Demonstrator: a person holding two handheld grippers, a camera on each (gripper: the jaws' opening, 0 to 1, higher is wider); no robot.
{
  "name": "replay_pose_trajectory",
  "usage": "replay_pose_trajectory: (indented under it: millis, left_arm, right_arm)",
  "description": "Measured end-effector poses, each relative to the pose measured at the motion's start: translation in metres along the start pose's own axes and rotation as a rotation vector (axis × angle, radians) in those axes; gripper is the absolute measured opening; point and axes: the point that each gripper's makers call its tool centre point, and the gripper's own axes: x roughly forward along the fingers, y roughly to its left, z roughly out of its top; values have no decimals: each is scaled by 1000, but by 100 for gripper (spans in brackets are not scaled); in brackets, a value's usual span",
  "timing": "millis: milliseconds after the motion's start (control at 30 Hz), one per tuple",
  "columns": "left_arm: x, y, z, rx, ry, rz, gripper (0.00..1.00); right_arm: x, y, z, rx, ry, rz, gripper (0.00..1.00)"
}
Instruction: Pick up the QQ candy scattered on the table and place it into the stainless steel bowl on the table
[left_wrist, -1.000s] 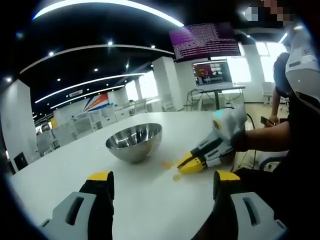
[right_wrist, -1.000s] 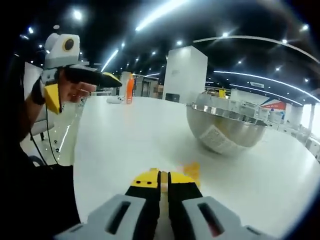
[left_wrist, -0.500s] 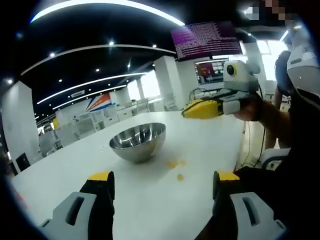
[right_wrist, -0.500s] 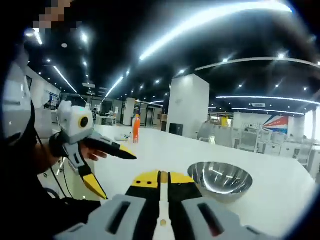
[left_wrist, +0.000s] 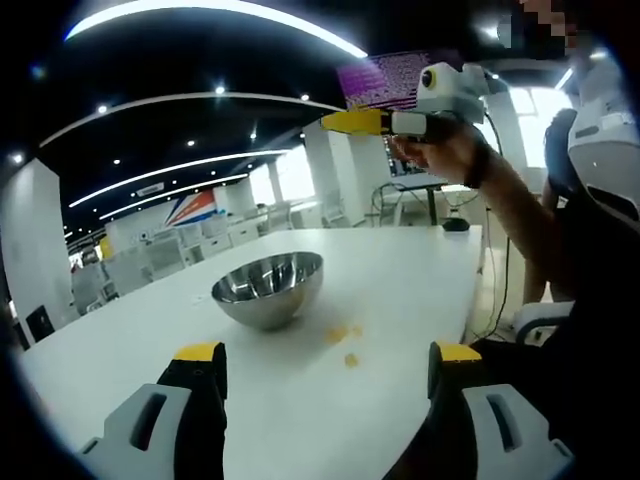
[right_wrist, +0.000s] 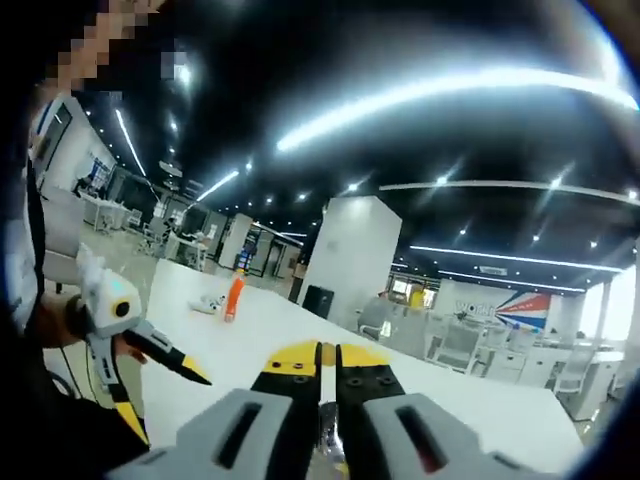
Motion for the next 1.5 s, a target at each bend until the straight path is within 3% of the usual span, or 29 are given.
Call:
replay_pose_trajectory:
  millis: [133,200,300,467,667,733,867,1233,1500]
  left_arm:
    - [-1,0,0,2,1,1,83]
    - [-1,-1,0,2,1,1,83]
    - [-2,-1,0,1,-1,3,83]
    - [-5,-3,0,4,-1,2,83]
    - [-8,-1,-7,0,14,11,83]
    - [-8,-1,-7,-4,14,8,83]
    - [-9,-2,-7,-11,9,6,83]
    - [-8,-2,-8,-11,15,10,82]
    - [-9,-1,-6,-2,17,16,82]
  right_arm:
    - [15,-21,4,-16,-3,-33,5]
    - [25,-32,-2,-18,9,-48,5]
    - [40,-50,-27,-11,63,-84,5]
    - [62,-71,-105,49,224,-129,5]
    - [73,-68,-196,120,389,-106,5]
    - [72,-67,-218,121,438,-105,5]
    - [70,-67,-230,126,451,-110,5]
    - [66,-61,-240,101,489,-92,6]
    - [65,-64,-237,99,472,-105,7]
